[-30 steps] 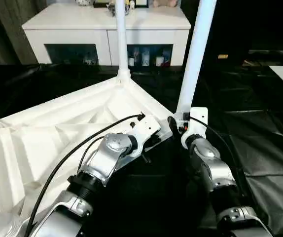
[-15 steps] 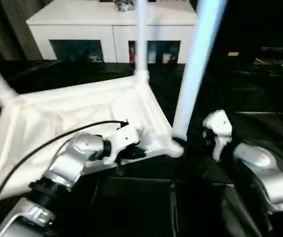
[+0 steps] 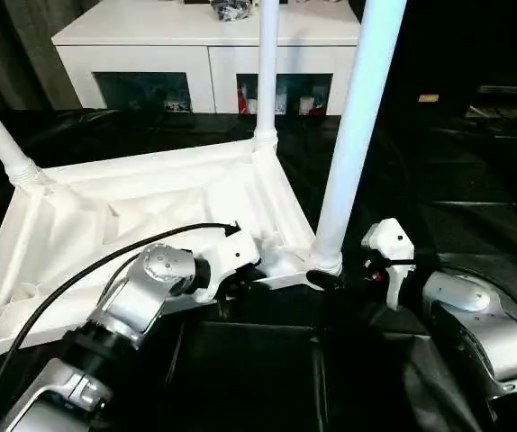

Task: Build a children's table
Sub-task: Rotate leg to tighten

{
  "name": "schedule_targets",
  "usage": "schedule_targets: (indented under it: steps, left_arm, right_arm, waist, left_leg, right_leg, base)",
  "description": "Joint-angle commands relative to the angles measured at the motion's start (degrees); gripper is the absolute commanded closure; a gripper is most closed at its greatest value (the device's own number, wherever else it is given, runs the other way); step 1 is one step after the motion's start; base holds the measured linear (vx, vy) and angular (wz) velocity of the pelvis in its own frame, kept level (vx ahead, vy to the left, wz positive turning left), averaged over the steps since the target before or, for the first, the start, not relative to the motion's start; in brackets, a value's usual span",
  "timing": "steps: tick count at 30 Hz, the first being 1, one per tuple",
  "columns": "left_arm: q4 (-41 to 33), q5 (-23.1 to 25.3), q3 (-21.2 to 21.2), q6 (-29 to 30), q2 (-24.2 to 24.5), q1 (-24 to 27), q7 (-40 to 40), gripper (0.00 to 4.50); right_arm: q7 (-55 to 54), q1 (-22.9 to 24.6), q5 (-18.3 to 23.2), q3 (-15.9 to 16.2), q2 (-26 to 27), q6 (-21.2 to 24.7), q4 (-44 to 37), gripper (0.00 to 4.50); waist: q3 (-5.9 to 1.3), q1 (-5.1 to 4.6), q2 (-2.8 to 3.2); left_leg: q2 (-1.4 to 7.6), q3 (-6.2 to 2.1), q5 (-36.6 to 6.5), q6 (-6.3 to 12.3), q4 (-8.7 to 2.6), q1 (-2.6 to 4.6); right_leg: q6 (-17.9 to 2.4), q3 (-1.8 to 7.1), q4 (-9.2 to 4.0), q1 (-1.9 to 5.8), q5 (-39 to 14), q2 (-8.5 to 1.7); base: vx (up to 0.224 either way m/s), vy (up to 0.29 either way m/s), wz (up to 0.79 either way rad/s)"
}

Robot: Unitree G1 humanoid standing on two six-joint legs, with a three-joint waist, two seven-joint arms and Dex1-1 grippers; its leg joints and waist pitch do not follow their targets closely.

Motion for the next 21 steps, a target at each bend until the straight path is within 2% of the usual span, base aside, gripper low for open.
schedule_targets:
  steps: [1,5,7,12,14,15,17,19,21]
  left_arm:
    - [2.0,0.9,-0.8,-0.2,0.1,-0.7,0.8,3.59]
    - [5.1,0.6,0.1,-1.0,-1.0,-1.3,1.7,3.87]
    - [5.8,0.3,0.3,-0.9,-1.2,-1.3,1.1,3.98]
    - [5.2,-1.1,-0.4,-0.1,-0.5,-0.3,-2.9,4.36]
    - [4.6,-1.5,-0.9,-1.1,-0.1,0.2,-4.5,4.46]
    - [4.6,-1.5,-0.9,-1.2,-0.1,0.2,-4.6,4.46]
    - [2.7,-2.6,-2.0,-3.1,0.7,1.3,-8.2,4.46]
    - [2.2,-2.7,-2.2,-2.8,0.8,1.5,-8.7,4.46]
    - [1.8,-2.6,-2.4,-2.8,1.0,1.6,-9.0,4.46]
  right_arm:
    - [-0.1,-0.8,0.1,-0.4,0.1,0.7,-0.7,0.35]
    - [-0.2,-0.6,0.1,-0.5,0.2,0.6,-0.6,0.35]
    - [0.1,-0.6,0.1,-0.5,0.2,0.5,-0.4,0.35]
    - [1.3,-0.6,-0.4,0.1,-0.1,0.4,1.1,0.35]
    - [1.2,-0.7,-0.5,0.1,-0.2,0.5,1.9,0.35]
    - [1.2,-0.7,-0.5,0.1,-0.1,0.5,1.9,0.35]
    - [1.3,-1.1,-1.4,0.6,-0.2,-0.5,4.3,0.35]
    - [1.0,-1.4,-2.1,0.8,-0.2,-1.0,5.2,0.35]
    - [1.4,-1.8,-1.6,0.4,0.2,-1.1,6.1,0.35]
  waist:
    - [-3.10,0.09,-0.17]
    - [-3.03,0.19,-0.19]
    - [-2.97,0.21,-0.34]
    - [-3.03,0.23,-0.27]
    - [-3.18,0.10,-0.42]
    - [-3.25,0.11,-0.33]
    - [-3.53,0.07,-0.33]
    - [-3.65,0.06,-0.17]
    - [-3.67,0.12,-0.12]
  left_leg:
    - [2.51,-0.74,-8.2,4.45,-4.10,-0.40]
    - [2.55,-0.70,-9.3,3.93,-4.16,-0.13]
    - [2.52,-0.64,-9.5,3.89,-4.19,-0.14]
    - [2.49,-0.80,-9.5,3.88,-4.23,-0.35]
    - [2.49,-0.93,-7.9,4.30,-4.18,-0.68]
    - [2.49,-0.91,-7.5,4.44,-4.10,-0.63]
    - [2.48,-0.93,-4.8,5.48,-3.85,-0.78]
    - [2.49,-0.77,-3.5,6.16,-3.66,-0.56]
    - [2.46,-0.71,-3.2,7.00,-3.56,-0.61]
  right_leg:
    - [-13.1,3.11,-3.86,3.51,-9.6,-3.38]
    - [-12.4,3.13,-4.23,3.26,-12.4,-3.37]
    - [-12.2,3.14,-4.33,3.23,-13.1,-3.35]
    - [-11.2,3.08,-4.43,3.33,-15.1,-3.48]
    - [-11.5,3.02,-4.08,3.57,-13.0,-3.51]
    - [-11.7,3.02,-3.98,3.52,-12.2,-3.49]
    - [-13.1,3.03,-3.41,3.67,-7.9,-3.51]
    - [-14.4,3.05,-3.00,3.45,-4.7,-3.38]
    - [-14.9,3.07,-2.91,3.58,-3.5,-3.42]
  base:
    - [0.000,0.000,0.00]
    - [0.000,0.000,0.00]
    - [0.000,0.000,0.00]
    - [0.000,0.000,0.00]
    - [0.000,0.000,0.00]
    - [0.000,0.000,0.00]
    - [0.000,0.000,0.00]
    - [0.000,0.000,0.00]
    - [0.000,0.000,0.00]
